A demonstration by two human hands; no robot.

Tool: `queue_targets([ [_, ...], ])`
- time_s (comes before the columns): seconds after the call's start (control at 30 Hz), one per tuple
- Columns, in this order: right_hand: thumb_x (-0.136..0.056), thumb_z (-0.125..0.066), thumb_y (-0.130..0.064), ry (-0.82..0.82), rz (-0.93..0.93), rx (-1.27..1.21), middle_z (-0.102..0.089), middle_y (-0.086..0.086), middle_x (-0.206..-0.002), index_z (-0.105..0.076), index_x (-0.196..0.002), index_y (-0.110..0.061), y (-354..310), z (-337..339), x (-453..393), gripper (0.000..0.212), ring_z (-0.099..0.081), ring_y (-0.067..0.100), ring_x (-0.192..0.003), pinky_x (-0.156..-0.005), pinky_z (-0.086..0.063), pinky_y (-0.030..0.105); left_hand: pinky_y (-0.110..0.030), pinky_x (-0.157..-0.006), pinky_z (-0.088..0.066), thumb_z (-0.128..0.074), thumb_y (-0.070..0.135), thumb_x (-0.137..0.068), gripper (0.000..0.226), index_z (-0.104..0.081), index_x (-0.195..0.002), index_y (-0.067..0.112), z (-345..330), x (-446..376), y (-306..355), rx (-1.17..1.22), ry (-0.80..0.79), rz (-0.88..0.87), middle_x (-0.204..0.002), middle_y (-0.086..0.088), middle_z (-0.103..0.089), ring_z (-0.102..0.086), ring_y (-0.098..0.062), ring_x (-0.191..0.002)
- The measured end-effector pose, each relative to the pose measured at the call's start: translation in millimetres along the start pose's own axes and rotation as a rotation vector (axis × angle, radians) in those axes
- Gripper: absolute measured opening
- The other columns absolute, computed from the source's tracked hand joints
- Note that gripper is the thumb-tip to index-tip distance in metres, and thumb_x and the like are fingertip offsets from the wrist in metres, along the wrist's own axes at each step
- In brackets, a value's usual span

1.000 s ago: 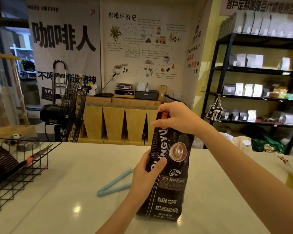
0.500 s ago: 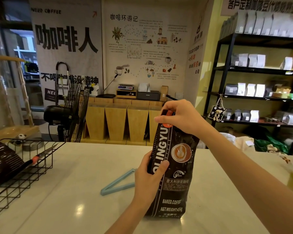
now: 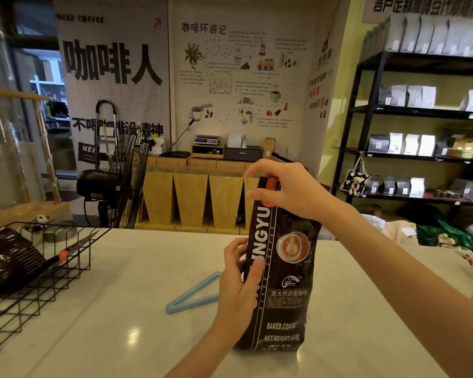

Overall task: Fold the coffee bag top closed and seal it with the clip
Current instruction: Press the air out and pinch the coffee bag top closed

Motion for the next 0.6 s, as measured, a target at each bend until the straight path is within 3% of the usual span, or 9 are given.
queue_targets([
  [0.07,-0.081,-0.063,-0.03,-0.063,0.074,0.058,-0.057,-0.009,-0.102,-0.062,-0.098,-0.022,-4.3,-1.8,-1.2,0.019,-0.056,0.011,-0.088,-0.078,-0.051,0.03,-0.027,-0.075,-0.057,-0.054,0.037,-0.083,0.018,-0.044,-0.098,0.036,1.9,-3.3,1.2,0.031,0.036,-0.005,-0.103,0.008,-0.063,-0.064,-0.009,-0.095],
  [0.2,-0.075,-0.065,-0.044,-0.2,0.082,0.192,-0.053,-0.003,-0.092,-0.068,-0.076,-0.017,-10.5,-7.2,-3.9,0.027,-0.051,0.012,-0.083,-0.074,-0.048,0.032,-0.019,-0.065,-0.055,-0.054,0.021,-0.085,0.008,-0.054,-0.091,0.026,2.6,-9.8,3.3,0.066,0.095,0.025,-0.088,0.006,-0.069,-0.068,-0.008,-0.084],
  [0.37,-0.073,-0.066,-0.046,-0.138,0.094,0.2,-0.056,0.001,-0.089,-0.064,-0.076,-0.018,-10.1,-8.8,-3.9,0.028,-0.052,0.014,-0.08,-0.069,-0.046,0.031,-0.017,-0.06,-0.054,-0.058,0.017,-0.084,0.008,-0.061,-0.085,0.023,1.9,-11.3,3.1,0.137,0.164,0.058,-0.079,0.006,-0.073,-0.069,-0.01,-0.077],
  [0.6,-0.073,-0.063,-0.051,-0.172,0.134,0.325,-0.052,-0.003,-0.081,-0.068,-0.075,-0.018,-10.7,-14.7,-3.0,0.034,-0.042,0.014,-0.084,-0.071,-0.044,0.033,-0.014,-0.058,-0.053,-0.054,0.019,-0.086,0.011,-0.062,-0.088,0.026,-2.1,-12.9,9.7,0.185,0.119,0.077,-0.08,0.012,-0.074,-0.069,-0.007,-0.077],
])
Point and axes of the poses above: each hand's wrist, its own x-axis away from the middle knuckle, its own z-axis out of the back of the hand, y = z × x, the point moved 2 cm from there along -x, towards the middle knuckle
